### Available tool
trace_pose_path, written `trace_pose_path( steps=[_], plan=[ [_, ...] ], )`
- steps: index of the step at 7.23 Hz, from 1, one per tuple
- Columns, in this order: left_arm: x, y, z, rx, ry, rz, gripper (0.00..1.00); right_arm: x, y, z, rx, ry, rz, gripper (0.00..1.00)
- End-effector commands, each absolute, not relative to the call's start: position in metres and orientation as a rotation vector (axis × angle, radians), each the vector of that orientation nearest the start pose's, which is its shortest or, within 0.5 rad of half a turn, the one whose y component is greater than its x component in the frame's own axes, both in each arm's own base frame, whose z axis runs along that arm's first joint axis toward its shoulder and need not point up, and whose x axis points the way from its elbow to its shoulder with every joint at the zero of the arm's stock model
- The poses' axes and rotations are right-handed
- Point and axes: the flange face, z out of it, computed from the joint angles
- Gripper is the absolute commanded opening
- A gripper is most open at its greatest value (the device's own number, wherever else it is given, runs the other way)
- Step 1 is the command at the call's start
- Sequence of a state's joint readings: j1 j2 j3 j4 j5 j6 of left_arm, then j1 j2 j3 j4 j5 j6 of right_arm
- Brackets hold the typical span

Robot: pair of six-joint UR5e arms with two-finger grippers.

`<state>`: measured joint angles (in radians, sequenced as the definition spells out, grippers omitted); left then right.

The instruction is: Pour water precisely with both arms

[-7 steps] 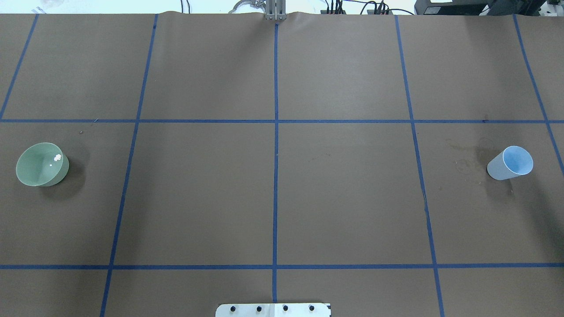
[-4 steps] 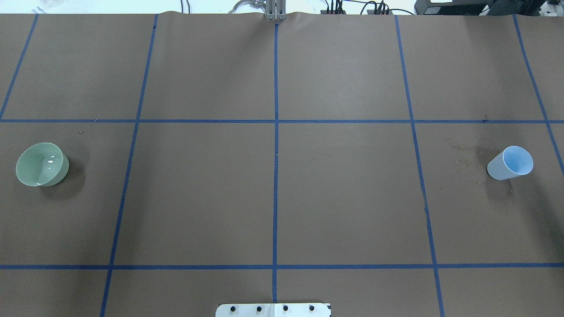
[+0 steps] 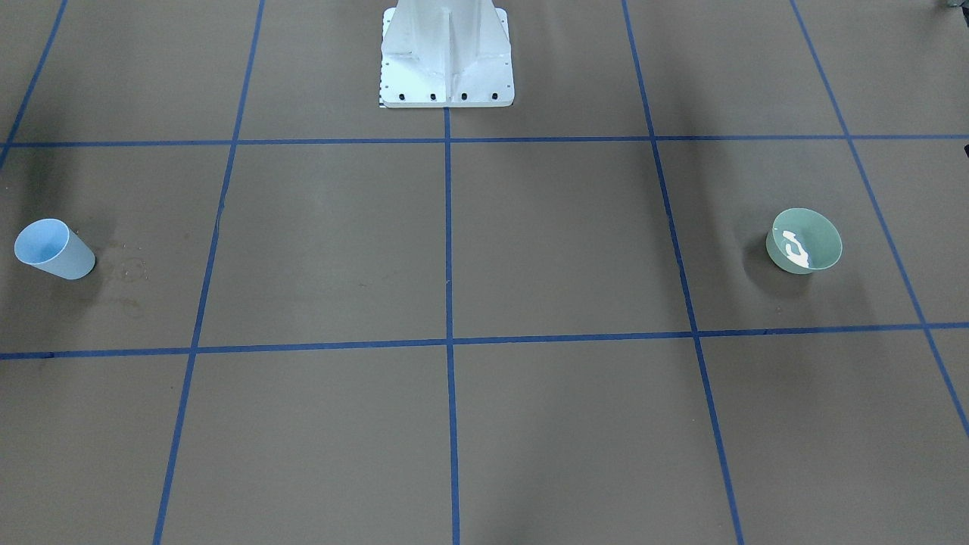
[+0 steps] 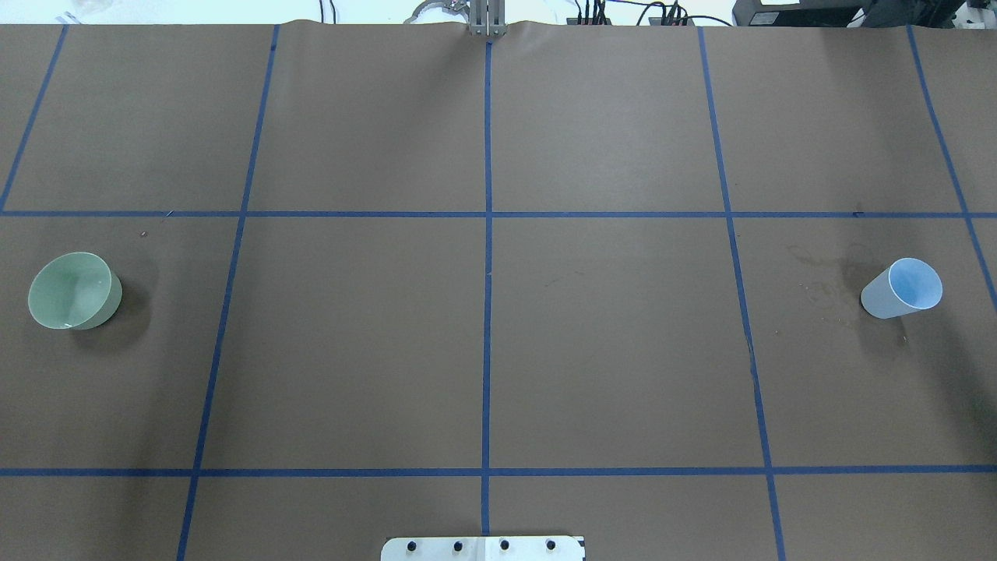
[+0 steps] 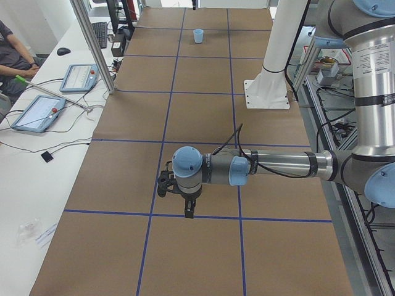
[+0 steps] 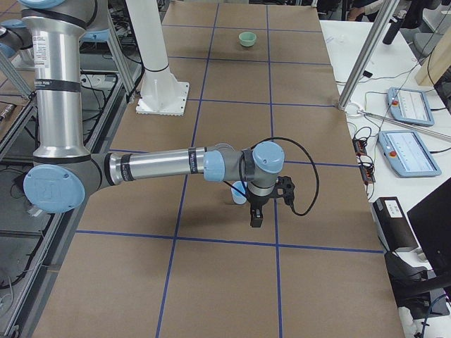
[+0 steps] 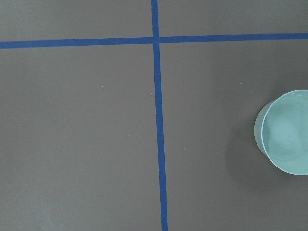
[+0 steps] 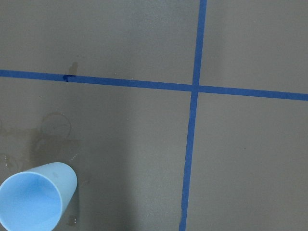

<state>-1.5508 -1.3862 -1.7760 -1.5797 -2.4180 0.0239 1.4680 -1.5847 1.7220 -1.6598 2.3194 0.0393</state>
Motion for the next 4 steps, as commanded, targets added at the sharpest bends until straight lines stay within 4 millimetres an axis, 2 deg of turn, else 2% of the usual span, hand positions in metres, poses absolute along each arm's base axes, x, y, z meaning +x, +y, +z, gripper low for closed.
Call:
trace_pose_path(
  steps=[1, 2, 4],
  plan=[
    [-0.051, -0.413, 0.639, 0.026, 0.851, 0.056, 1.00, 0.015, -0.490, 0.600, -0.004, -0.752, -0.079, 0.99],
    [-0.054, -0.412, 0.630, 0.047, 0.854, 0.062, 1.00, 0.015, -0.490, 0.601, -0.007, -0.752, -0.078, 0.99],
    [-0.055, -0.412, 0.630, 0.049, 0.840, 0.060, 1.00, 0.012, -0.489, 0.597, -0.006, -0.797, -0.081, 0.99]
  ],
)
